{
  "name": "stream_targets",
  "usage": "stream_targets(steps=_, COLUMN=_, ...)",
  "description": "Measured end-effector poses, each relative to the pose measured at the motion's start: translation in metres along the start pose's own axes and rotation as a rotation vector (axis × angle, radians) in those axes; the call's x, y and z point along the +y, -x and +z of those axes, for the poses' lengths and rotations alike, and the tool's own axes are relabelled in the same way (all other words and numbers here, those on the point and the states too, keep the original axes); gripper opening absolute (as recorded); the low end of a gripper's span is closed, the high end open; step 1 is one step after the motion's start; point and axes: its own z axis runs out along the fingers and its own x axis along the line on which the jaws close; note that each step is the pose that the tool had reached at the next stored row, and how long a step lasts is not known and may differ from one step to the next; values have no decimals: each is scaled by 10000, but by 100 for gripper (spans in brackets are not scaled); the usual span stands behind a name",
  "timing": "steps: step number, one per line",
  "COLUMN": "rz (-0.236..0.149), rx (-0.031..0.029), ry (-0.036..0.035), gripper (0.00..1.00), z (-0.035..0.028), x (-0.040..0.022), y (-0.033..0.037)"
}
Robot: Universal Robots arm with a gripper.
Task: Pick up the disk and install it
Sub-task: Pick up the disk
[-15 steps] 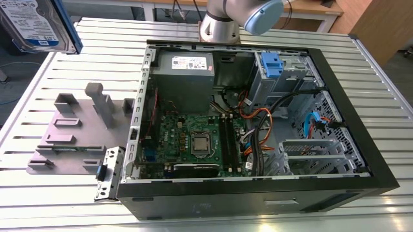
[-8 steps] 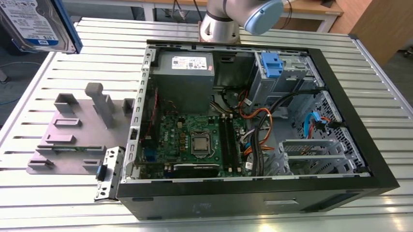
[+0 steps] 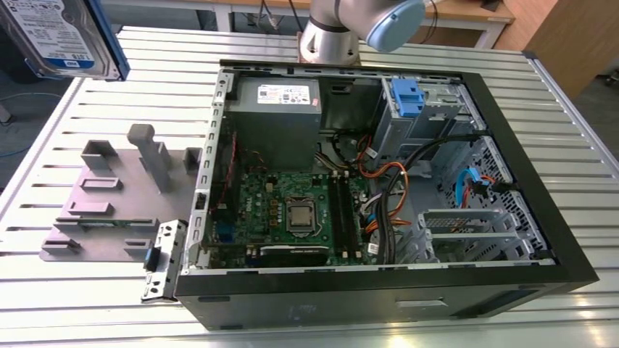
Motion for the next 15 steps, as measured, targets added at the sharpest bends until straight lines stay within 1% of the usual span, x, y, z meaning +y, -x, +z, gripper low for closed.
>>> stream_targets(steps=6, rz=0, rx=-1, ry=-1, gripper=35, z=-2, x=-62, y=3)
stream_targets(steps=15, rz=1, rx=0, ry=0, gripper=35, z=-10, x=-224, y=10)
